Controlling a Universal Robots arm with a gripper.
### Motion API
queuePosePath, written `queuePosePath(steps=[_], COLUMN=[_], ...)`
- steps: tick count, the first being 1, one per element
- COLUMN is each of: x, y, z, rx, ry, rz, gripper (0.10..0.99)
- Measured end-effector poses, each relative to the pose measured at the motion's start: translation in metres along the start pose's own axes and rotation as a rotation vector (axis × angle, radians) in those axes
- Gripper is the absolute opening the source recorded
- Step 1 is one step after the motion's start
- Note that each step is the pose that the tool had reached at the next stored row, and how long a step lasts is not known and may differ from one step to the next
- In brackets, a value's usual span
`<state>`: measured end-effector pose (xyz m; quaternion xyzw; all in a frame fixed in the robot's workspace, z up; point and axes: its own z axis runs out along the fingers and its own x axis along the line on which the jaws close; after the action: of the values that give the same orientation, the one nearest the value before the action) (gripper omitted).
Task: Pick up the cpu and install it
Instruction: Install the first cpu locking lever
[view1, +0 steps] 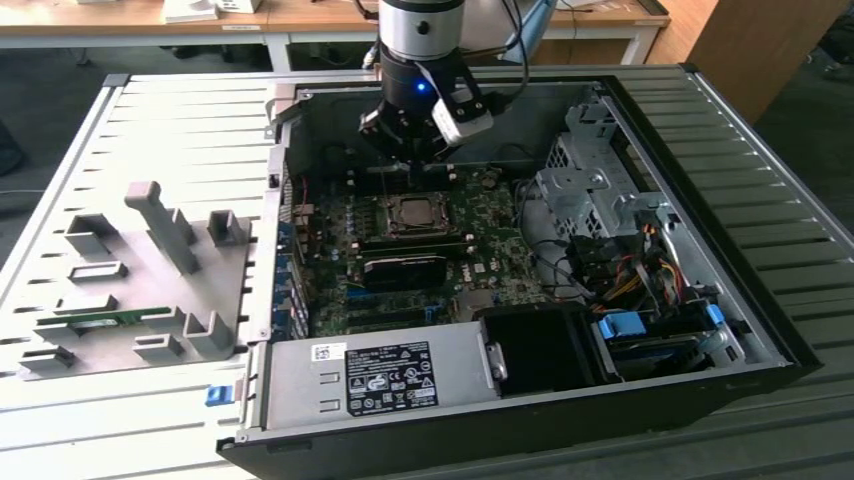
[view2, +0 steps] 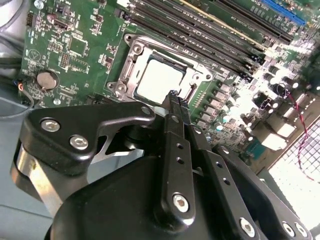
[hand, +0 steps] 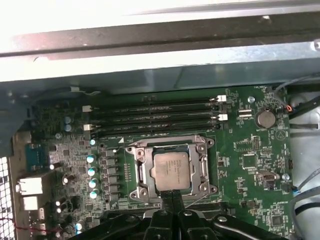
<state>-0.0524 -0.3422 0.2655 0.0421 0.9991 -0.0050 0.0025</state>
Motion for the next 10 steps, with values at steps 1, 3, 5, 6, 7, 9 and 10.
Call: queuePosePath(steps=[1,3,5,6,7,9,10], x=[0.0000,0.0000,0.0000,0.0001,0.0000,0.0002,0.0005], y=[0.0000,0.0000,0.0000,0.0000,0.0000,0.0000,0.0000], z=[0.0000,0.0000,0.0000,0.0000,0.0000,0.0002,0.0004], rx=[0.000,0.000,-0.001,-0.002,-0.003,-0.004,-0.005], ry=[0.0000,0.0000,0.0028,0.0062,0.0102,0.0121,0.0122], rz=[-0.002,-0.002,-0.002,-0.002,-0.002,-0.002,-0.002], gripper=[0.122,0.122,0.122,0.122,0.122,0.122,0.122])
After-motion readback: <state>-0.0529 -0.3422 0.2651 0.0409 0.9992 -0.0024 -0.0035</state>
